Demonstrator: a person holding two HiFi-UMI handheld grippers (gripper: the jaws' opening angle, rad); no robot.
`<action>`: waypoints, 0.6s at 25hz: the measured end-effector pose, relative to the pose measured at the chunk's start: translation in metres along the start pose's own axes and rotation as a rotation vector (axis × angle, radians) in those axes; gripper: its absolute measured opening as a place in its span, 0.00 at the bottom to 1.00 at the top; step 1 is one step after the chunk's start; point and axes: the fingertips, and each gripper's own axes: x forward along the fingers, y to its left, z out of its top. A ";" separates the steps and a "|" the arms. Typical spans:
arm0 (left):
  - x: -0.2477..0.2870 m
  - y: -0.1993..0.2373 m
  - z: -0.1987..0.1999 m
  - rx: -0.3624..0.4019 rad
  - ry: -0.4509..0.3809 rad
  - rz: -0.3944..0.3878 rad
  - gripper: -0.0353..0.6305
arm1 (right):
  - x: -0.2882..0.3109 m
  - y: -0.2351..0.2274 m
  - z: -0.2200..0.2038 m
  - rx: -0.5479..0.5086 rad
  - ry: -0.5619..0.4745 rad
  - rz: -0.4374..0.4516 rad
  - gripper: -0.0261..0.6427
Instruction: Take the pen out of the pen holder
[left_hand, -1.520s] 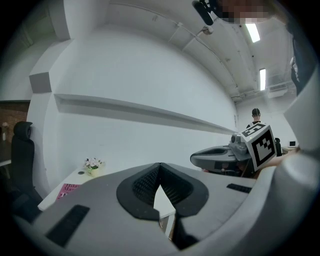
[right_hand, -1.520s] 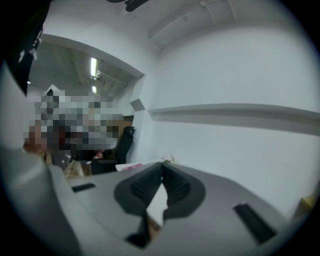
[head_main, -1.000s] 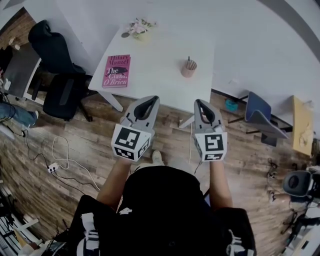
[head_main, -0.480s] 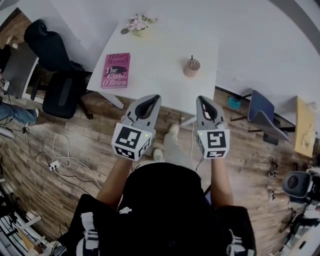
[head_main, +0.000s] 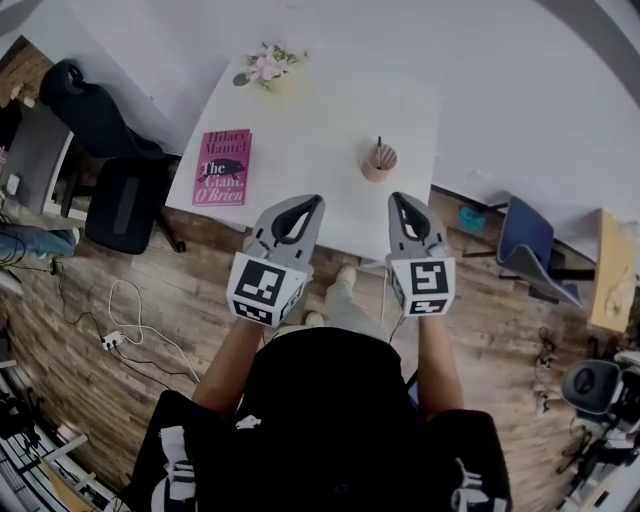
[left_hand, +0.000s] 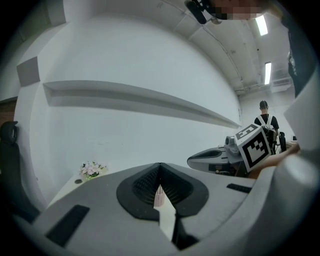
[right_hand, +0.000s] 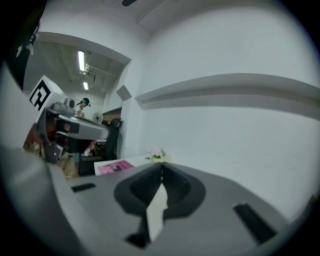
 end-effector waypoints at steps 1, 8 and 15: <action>0.009 0.002 0.002 0.026 0.002 0.002 0.08 | 0.008 -0.006 0.000 0.001 0.002 0.004 0.09; 0.067 0.011 0.009 0.085 0.009 -0.007 0.08 | 0.061 -0.042 -0.011 -0.002 0.042 0.051 0.09; 0.109 0.025 0.001 0.076 0.057 0.019 0.08 | 0.102 -0.067 -0.035 0.019 0.116 0.109 0.09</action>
